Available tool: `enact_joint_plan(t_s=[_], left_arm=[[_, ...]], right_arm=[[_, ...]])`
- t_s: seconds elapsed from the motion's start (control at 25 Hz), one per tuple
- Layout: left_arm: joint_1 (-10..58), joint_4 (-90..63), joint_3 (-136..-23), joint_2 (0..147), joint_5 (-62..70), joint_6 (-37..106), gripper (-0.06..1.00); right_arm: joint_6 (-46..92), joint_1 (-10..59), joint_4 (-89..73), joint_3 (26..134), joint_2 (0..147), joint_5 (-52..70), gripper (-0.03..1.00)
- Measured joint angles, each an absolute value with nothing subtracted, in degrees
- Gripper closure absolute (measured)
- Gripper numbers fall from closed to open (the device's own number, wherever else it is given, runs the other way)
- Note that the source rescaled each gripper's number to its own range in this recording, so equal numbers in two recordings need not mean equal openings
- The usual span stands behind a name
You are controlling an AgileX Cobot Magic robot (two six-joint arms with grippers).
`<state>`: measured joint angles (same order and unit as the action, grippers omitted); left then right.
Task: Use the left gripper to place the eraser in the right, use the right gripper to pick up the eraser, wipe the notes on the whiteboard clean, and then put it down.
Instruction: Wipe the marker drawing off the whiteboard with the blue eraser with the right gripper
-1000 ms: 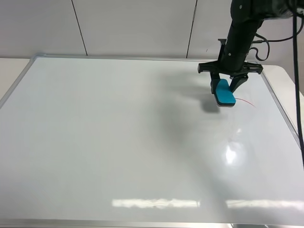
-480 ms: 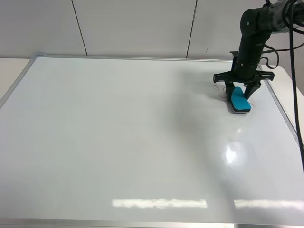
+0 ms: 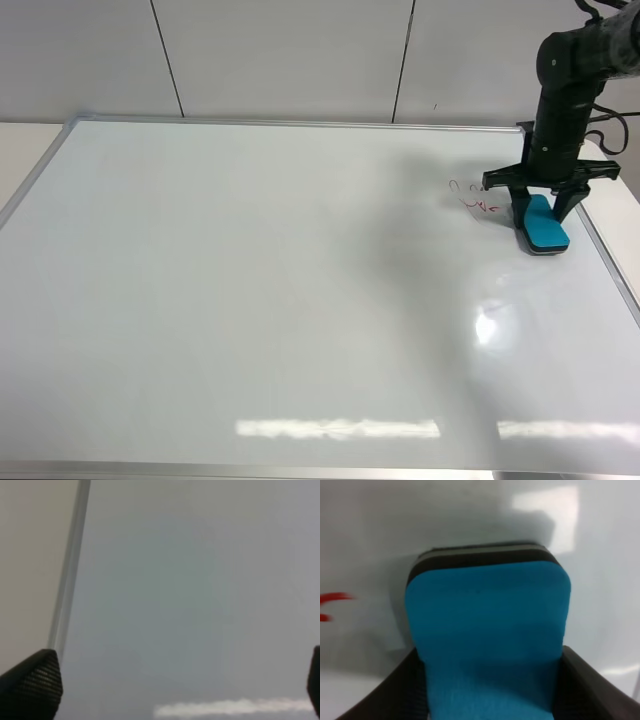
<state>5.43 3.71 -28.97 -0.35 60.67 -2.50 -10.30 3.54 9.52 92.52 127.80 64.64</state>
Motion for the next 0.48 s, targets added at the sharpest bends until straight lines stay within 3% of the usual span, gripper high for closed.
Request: enact_joint_plan(t_s=[0.48], left_arm=[[5.4, 3.8, -29.0, -0.4, 60.6, -2.5, -0.06]], right_arm=[[-10.2, 16.6, 2.7, 109.6, 136.6, 68.2, 0.97]])
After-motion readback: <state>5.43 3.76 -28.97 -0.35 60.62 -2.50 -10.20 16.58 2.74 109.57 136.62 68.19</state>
